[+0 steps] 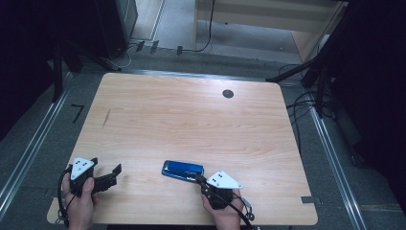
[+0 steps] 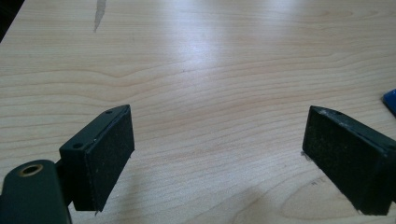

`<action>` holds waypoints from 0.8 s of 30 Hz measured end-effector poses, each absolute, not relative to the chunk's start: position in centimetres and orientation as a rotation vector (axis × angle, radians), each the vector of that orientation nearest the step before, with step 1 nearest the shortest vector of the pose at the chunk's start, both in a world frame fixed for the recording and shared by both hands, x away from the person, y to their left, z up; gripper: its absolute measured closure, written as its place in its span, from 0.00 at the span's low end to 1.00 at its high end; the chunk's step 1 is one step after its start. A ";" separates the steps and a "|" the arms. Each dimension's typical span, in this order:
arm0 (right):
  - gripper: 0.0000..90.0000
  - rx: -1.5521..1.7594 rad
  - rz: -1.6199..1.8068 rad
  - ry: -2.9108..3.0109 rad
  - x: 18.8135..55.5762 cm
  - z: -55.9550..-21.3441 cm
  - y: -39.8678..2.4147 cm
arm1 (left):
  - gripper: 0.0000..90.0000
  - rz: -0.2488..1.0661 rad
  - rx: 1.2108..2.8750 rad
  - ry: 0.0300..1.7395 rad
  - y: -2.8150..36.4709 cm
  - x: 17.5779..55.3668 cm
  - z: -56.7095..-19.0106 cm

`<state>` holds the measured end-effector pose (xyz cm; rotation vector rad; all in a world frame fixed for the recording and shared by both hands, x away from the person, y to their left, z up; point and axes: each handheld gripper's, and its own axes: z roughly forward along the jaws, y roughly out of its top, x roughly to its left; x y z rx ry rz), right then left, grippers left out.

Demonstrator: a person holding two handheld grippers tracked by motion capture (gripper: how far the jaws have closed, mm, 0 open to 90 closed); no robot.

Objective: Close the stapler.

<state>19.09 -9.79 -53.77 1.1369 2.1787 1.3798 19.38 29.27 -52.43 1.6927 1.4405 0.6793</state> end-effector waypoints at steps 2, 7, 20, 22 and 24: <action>1.00 1.145 1.378 2.179 19.2 -53.8 -9.8 | 0.10 0.679 1.690 1.443 29.3 19.4 -52.4; 1.00 1.149 1.368 2.172 19.7 -53.9 -9.9 | 0.10 0.685 1.707 1.434 29.1 19.4 -52.4; 1.00 1.175 1.358 2.168 20.4 -54.1 -10.0 | 0.11 0.684 1.714 1.439 29.0 19.4 -52.4; 1.00 1.173 1.357 2.168 20.5 -54.1 -10.1 | 0.11 0.682 1.713 1.439 29.1 19.4 -52.4; 1.00 1.171 1.358 2.169 20.6 -54.1 -10.1 | 0.13 0.691 1.706 1.445 29.0 19.4 -52.5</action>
